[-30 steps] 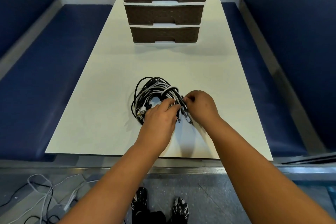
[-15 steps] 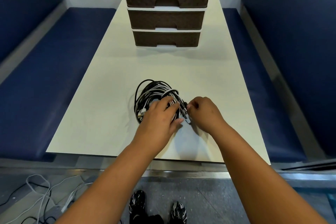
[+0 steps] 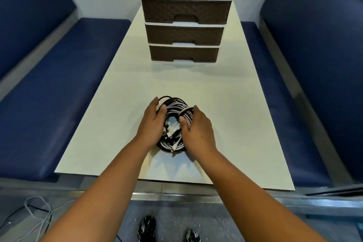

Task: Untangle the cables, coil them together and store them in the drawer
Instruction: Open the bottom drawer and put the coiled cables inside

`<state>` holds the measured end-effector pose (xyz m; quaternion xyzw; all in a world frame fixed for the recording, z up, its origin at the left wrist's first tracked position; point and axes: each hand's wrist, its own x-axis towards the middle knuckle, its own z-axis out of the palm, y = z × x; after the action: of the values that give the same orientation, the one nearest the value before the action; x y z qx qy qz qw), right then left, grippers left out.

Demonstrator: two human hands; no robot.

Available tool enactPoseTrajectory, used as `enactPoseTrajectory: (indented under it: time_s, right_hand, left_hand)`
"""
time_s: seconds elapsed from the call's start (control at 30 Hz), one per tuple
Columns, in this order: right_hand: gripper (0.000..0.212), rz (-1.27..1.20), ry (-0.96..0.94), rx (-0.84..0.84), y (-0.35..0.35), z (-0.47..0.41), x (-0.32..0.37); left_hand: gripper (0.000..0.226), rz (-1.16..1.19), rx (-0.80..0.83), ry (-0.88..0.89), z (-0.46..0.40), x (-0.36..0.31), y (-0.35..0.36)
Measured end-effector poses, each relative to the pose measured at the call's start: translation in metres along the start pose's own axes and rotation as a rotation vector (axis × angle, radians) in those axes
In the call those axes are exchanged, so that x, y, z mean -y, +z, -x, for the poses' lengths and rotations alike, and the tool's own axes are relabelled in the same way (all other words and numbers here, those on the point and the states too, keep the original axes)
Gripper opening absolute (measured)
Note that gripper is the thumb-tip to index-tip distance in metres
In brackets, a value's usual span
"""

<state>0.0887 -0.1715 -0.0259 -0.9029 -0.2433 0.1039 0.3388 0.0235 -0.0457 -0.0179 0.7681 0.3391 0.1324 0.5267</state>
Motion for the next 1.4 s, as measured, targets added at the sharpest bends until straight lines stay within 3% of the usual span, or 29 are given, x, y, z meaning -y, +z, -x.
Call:
enactPoseTrajectory:
  time_s: [0.47,0.8,0.97,1.2,1.4]
  right_hand:
    - [0.063,0.009,-0.086,0.149,-0.012,-0.016,-0.013]
    - [0.065,-0.023,-0.053,0.12,-0.051,-0.036,0.009]
    - [0.059,-0.342,0.067,0.041,-0.071,-0.062,0.042]
    - [0.042,-0.98,0.421,0.02,-0.084,-0.114,0.092]
    - [0.043,-1.245,0.523,0.023,-0.07,-0.16,0.114]
  left_hand:
    - [0.058,0.078,-0.085,-0.11,0.002,0.001,0.013]
    - [0.065,-0.159,-0.179,-0.091,-0.004,-0.035,-0.013]
    - [0.06,-0.287,-0.23,0.039,-0.029,-0.079,-0.038]
    - [0.056,-0.605,-0.289,0.443,-0.093,-0.161,-0.089]
    - [0.062,-0.861,-0.3,0.738,-0.158,-0.227,-0.118]
